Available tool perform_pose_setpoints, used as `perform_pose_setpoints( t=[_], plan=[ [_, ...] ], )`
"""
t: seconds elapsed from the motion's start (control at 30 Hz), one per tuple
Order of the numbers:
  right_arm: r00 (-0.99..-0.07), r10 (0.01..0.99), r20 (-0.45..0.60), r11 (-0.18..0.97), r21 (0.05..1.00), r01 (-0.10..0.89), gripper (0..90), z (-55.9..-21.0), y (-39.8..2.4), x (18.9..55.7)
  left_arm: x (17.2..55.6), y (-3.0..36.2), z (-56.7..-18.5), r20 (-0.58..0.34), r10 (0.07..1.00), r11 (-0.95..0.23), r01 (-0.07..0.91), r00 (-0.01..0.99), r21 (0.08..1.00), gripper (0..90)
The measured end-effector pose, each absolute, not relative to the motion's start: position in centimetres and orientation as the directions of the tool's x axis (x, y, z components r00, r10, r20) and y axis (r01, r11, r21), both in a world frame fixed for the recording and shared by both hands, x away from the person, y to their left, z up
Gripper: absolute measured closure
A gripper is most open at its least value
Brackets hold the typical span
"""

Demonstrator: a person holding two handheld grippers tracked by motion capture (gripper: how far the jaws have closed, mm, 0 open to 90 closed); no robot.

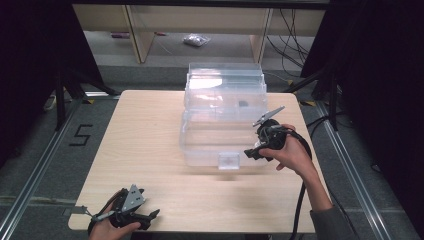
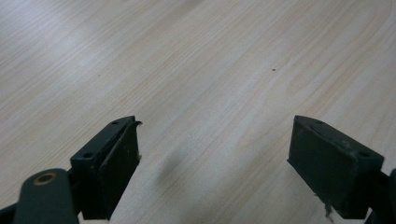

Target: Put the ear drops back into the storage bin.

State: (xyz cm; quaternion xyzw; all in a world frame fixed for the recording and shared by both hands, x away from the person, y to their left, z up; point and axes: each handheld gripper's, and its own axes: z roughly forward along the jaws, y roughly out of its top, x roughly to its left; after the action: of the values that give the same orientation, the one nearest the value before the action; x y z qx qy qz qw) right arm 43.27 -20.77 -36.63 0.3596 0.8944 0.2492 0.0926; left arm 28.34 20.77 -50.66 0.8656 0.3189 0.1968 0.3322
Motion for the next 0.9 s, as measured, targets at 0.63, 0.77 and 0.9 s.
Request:
perform_pose_setpoints(
  t=[0.63, 0.77, 0.9],
  plan=[
    [-0.737, 0.675, 0.032, 0.602, 0.555, 0.575, 22.7, -37.3, -21.6, 40.6, 28.3, 20.8, -50.7, 0.124, 0.686, -0.572, 0.425, 0.717, 0.701, 15.7],
    [-0.745, 0.665, 0.041, 0.596, 0.573, 0.563, 22.5, -37.5, -21.5, 40.2, 28.3, 20.8, -50.7, 0.123, 0.686, -0.571, 0.426, 0.717, 0.702, 15.7],
    [-0.734, 0.677, 0.052, 0.576, 0.584, 0.572, 22.3, -37.7, -21.2, 39.6, 28.4, 20.8, -50.6, 0.132, 0.680, -0.578, 0.417, 0.721, 0.701, 15.7]
  ],
)
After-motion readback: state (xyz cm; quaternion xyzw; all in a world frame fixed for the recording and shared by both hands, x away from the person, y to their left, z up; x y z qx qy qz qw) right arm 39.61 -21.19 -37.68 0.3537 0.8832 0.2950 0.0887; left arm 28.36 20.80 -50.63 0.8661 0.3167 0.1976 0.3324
